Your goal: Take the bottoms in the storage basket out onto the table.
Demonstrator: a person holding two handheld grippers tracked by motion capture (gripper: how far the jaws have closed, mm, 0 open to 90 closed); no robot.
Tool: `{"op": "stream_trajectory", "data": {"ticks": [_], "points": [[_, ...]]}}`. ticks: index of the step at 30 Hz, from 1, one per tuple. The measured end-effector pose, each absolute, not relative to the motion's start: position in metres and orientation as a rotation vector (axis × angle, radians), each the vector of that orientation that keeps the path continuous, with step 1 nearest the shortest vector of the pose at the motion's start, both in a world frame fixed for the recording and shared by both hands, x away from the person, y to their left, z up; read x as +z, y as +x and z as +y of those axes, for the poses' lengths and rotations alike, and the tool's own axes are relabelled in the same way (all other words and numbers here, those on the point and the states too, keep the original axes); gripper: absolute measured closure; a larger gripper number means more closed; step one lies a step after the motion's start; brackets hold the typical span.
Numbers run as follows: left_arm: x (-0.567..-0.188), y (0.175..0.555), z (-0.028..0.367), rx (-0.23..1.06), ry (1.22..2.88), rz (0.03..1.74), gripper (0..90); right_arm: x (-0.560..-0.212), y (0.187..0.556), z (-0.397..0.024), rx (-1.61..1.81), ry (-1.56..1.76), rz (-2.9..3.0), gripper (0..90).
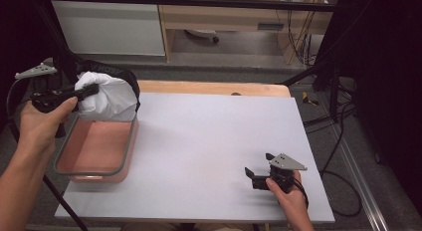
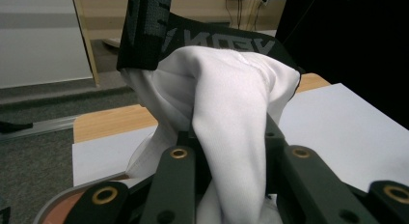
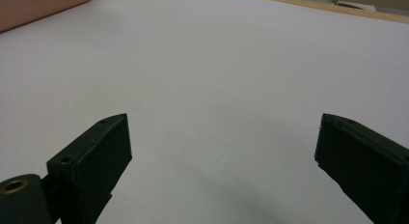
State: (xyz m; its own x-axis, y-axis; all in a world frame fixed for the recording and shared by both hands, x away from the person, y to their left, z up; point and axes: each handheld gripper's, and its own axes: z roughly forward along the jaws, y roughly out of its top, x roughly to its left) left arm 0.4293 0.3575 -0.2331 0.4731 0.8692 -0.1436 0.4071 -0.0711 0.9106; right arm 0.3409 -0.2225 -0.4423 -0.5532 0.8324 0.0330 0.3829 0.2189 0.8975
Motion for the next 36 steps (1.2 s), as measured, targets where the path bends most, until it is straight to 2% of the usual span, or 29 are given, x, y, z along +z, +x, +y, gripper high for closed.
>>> {"op": "stream_trajectory", "data": {"ticks": [36], "points": [[-0.239,0.445,0.295,0.490,1.742,1.034,74.2,-0.443,0.341,-0.222,1.292,1.114,2.050,5.8]]}}
